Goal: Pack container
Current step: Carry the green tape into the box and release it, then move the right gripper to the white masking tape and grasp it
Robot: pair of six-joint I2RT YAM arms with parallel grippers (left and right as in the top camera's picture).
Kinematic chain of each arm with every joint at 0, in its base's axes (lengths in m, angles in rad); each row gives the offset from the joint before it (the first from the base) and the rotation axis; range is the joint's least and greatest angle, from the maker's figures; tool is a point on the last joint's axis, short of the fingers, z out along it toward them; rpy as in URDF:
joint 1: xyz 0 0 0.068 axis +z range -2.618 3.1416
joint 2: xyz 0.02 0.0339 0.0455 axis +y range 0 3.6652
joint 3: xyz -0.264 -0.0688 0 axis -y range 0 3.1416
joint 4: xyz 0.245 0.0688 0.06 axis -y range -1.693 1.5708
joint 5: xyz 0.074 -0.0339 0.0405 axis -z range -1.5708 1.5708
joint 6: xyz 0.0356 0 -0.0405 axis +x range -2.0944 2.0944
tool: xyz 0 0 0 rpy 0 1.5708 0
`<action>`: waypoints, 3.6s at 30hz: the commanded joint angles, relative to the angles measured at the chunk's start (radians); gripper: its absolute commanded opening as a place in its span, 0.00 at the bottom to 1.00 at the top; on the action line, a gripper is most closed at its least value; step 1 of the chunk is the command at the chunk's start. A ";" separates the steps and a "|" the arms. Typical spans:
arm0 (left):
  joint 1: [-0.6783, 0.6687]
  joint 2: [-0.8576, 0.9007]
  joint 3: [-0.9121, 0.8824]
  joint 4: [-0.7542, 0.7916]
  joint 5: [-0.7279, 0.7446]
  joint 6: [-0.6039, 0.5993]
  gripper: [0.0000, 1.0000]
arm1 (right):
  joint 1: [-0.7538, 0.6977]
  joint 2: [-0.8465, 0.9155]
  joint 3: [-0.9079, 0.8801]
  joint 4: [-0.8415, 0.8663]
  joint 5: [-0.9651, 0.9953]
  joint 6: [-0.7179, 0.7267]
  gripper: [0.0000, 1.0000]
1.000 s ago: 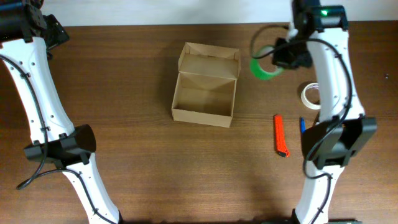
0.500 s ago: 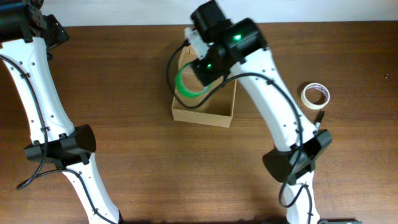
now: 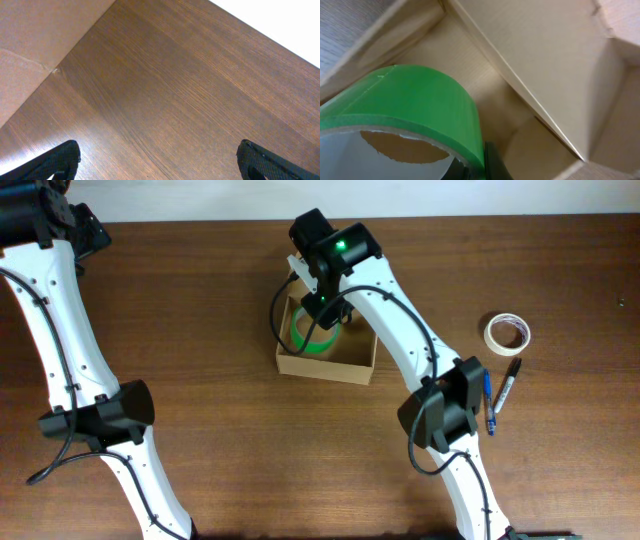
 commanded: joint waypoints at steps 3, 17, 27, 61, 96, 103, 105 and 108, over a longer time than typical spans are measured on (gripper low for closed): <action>0.005 -0.029 -0.005 -0.002 0.002 0.011 1.00 | -0.001 0.063 0.011 0.021 0.005 0.026 0.04; 0.005 -0.029 -0.005 -0.001 0.002 0.011 1.00 | -0.001 0.101 0.011 0.106 0.005 0.065 0.04; 0.005 -0.029 -0.005 -0.002 0.002 0.011 1.00 | -0.001 0.108 0.011 0.087 0.005 0.064 0.16; 0.005 -0.029 -0.005 -0.001 0.002 0.011 1.00 | -0.728 -0.425 -0.294 0.008 0.082 0.332 0.40; 0.005 -0.029 -0.005 -0.002 0.002 0.011 1.00 | -0.930 -0.144 -0.689 0.291 -0.184 0.484 0.44; 0.005 -0.029 -0.005 -0.002 0.002 0.011 1.00 | -0.930 -0.104 -0.689 0.310 -0.183 0.507 0.15; 0.005 -0.029 -0.005 -0.002 0.002 0.011 1.00 | -0.930 -0.096 -0.689 0.315 -0.183 0.510 0.15; 0.005 -0.029 -0.005 -0.002 0.002 0.011 1.00 | -0.930 -0.088 -0.689 0.317 -0.183 0.510 0.15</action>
